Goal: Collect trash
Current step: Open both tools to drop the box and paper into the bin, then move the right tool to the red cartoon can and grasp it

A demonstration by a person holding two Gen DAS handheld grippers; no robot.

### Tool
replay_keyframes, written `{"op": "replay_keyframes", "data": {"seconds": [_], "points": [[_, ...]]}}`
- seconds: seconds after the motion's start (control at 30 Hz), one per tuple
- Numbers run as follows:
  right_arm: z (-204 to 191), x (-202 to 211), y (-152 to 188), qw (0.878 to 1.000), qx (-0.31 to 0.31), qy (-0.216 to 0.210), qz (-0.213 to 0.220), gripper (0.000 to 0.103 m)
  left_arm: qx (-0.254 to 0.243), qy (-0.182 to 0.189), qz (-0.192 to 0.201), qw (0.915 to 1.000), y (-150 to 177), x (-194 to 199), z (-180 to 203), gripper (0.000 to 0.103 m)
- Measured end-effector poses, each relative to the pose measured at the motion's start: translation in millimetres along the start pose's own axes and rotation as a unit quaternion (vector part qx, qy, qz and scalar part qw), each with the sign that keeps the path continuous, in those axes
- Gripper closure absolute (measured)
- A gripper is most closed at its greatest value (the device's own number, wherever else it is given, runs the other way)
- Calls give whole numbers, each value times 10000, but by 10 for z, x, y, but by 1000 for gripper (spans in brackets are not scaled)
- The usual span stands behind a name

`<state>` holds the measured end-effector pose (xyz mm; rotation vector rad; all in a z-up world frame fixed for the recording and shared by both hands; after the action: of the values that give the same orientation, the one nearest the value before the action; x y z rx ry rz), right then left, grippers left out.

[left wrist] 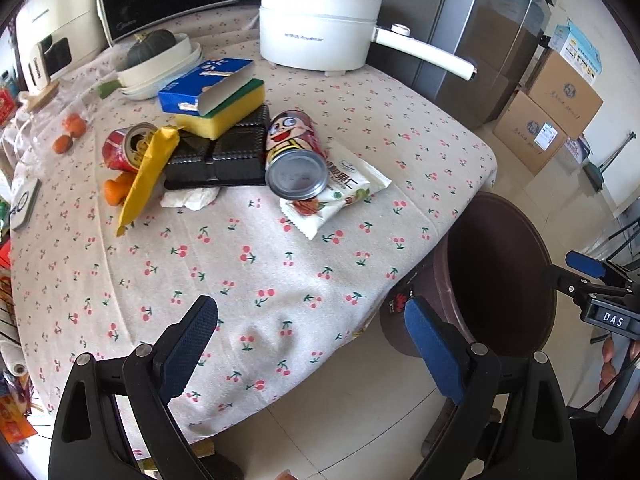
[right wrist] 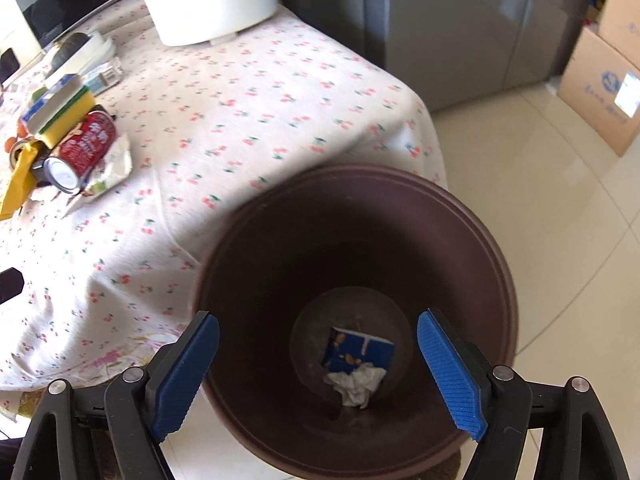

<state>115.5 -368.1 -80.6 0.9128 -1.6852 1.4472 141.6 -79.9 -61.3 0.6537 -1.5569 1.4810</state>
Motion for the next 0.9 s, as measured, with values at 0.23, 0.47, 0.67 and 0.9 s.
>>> {"op": "replay_keyframes", "data": {"seconds": [0.23, 0.47, 0.67, 0.9], "points": [[-436, -27, -134, 9996, 240, -168, 26, 17, 276, -197, 104, 9994, 27, 139, -450, 7], [-898, -96, -249, 9983, 510, -270, 32, 15, 538, -621, 229, 9964, 104, 242, -945, 6], [-1278, -179, -352, 9972, 677, -329, 42, 11, 960, -788, 293, 9918, 209, 310, -1420, 0], [-1695, -307, -502, 9963, 698, -510, 24, 9, 1265, -995, 235, 9867, 351, 355, -1834, 0]]}}
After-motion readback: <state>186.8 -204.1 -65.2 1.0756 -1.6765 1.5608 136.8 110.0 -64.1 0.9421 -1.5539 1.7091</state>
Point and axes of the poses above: each gripper's, at about its wrist camera, not at the fingertips, and x roughly against the way its jaws point, z to its right, y to its underside, the point moved 2 cm from there along -x, roughly the way its jaws point, and after that the axes turned 3 degrees about z, right-handed, at the moved point
